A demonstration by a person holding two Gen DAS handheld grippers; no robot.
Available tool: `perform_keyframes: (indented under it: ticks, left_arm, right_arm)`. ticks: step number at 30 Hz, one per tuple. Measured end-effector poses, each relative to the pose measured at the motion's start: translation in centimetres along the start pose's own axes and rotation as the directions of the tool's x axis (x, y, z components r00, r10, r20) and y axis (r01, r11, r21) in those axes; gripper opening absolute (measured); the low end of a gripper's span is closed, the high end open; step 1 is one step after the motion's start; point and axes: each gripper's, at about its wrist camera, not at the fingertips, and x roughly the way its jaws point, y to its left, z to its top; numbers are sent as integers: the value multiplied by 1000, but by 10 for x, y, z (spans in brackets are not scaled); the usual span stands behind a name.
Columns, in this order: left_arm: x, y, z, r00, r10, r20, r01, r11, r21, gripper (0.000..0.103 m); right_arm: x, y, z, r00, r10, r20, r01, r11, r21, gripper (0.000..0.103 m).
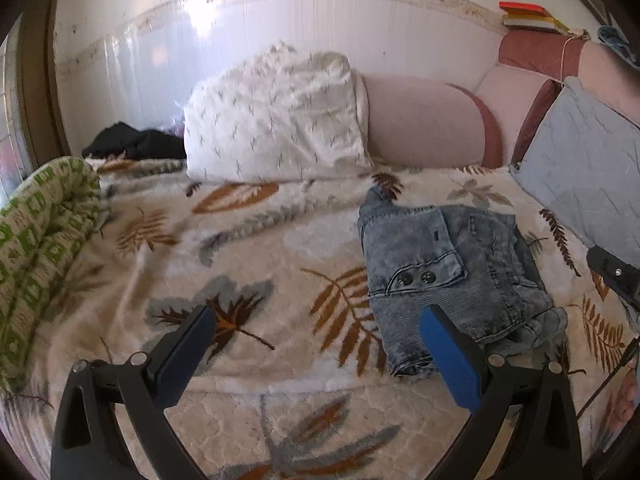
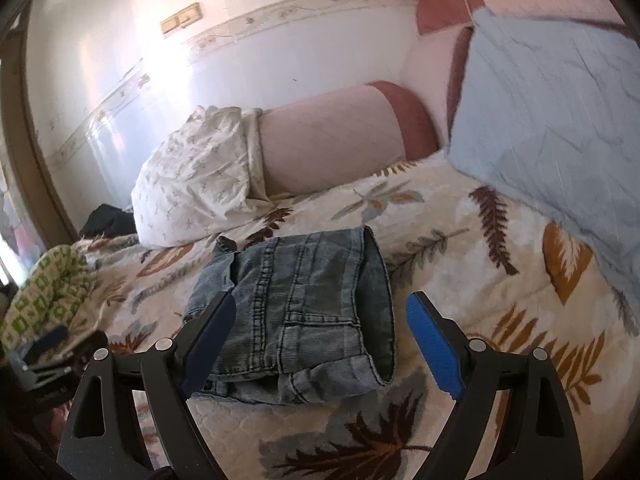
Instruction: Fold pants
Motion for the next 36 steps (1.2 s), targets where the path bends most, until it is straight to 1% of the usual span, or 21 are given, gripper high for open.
perform_keyframes:
  ticks: [4,6,8,10,15,18,22,31,36]
  left_arm:
    - [18,5,6,998,-34,-47,32,999,-37,103]
    - [22,7,5,998,-28,-49,25,998,-54,103]
    - [23,5,3,999,-22,-45,20,999,-46,103]
    - [23,-1,0,999,-19,-46,18,1000,-16,103]
    - [21,-15,-4,999,42,-35,-39,996,75,103]
    - [18,-19,-4,999,42,-22,-40,994,99,103]
    - [15,-19,-3,998,57,-6,-56,993,106,103]
    - [9,-10,-1,997,76,10,-76,995,67,103]
    - [8,-9,-2,996,90,15,-91,994,62,103]
  right_arm:
    - [10,-18,0,998,17,-64,-10,995,100,87]
    - [14,-27,1,996,22,-89,-9,990,143,87]
    - [15,-35,1,994,19,-105,0,984,176,87]
    - [17,-40,1,993,7,-118,16,981,191,87]
    - [18,-38,-1,991,-7,-131,29,985,170,87]
    - [20,-30,-1,991,-19,-132,35,992,122,87]
    - [22,-21,-4,990,-26,-138,36,997,71,87]
    - [22,-21,-4,990,-50,-129,57,997,53,87]
    - [20,-16,-3,991,-58,-120,62,998,26,87]
